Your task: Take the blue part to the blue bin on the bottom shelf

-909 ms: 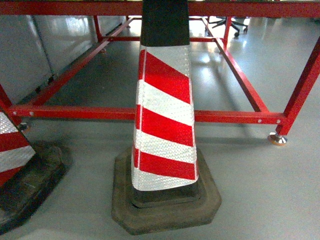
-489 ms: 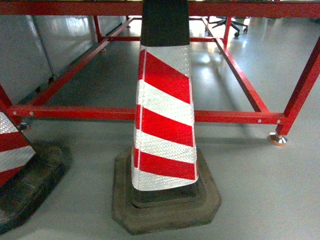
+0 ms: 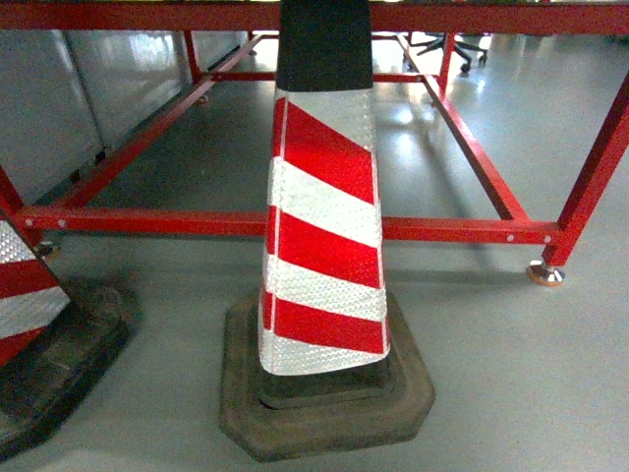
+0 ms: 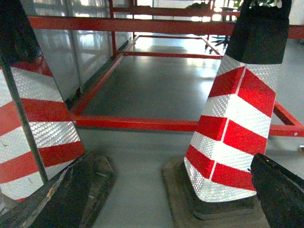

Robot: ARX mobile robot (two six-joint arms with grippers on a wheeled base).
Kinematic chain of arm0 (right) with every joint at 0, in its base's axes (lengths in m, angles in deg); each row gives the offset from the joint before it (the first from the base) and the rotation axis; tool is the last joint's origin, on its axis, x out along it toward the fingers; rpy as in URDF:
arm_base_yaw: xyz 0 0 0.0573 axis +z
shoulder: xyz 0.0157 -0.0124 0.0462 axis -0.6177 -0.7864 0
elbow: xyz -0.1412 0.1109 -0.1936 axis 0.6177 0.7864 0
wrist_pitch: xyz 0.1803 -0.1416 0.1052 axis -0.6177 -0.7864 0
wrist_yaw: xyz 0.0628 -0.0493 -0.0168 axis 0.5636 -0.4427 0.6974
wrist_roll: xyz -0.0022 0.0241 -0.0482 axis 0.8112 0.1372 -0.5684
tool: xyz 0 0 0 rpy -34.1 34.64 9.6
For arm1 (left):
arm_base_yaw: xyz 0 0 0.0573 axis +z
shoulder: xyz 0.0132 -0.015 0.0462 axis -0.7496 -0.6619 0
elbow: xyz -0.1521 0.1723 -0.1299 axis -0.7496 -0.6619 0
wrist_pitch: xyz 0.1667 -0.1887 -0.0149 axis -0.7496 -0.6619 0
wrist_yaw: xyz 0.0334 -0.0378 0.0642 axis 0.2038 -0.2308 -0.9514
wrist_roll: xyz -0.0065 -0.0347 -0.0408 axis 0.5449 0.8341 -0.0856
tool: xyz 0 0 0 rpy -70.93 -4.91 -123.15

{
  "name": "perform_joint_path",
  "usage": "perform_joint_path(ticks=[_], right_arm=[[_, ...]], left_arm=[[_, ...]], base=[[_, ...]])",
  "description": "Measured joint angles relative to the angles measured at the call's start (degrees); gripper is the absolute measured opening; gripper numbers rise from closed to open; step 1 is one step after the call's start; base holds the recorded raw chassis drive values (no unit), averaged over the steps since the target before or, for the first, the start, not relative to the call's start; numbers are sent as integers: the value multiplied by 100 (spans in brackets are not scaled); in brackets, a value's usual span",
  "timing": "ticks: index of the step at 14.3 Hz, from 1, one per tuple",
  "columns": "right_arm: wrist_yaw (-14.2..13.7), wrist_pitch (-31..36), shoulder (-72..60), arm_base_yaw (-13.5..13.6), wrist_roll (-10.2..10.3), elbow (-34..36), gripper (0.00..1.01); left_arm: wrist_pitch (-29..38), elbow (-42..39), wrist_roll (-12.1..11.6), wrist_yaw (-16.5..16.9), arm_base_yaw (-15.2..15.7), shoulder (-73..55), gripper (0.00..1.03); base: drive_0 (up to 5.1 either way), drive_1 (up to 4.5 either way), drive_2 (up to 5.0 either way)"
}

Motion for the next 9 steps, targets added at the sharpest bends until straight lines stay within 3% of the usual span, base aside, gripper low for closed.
perform_joint_path(ticks=[9], right_arm=[[0, 0, 0, 0, 0, 0, 98]], left_arm=[[0, 0, 0, 0, 0, 0, 98]], base=[[0, 0, 0]])
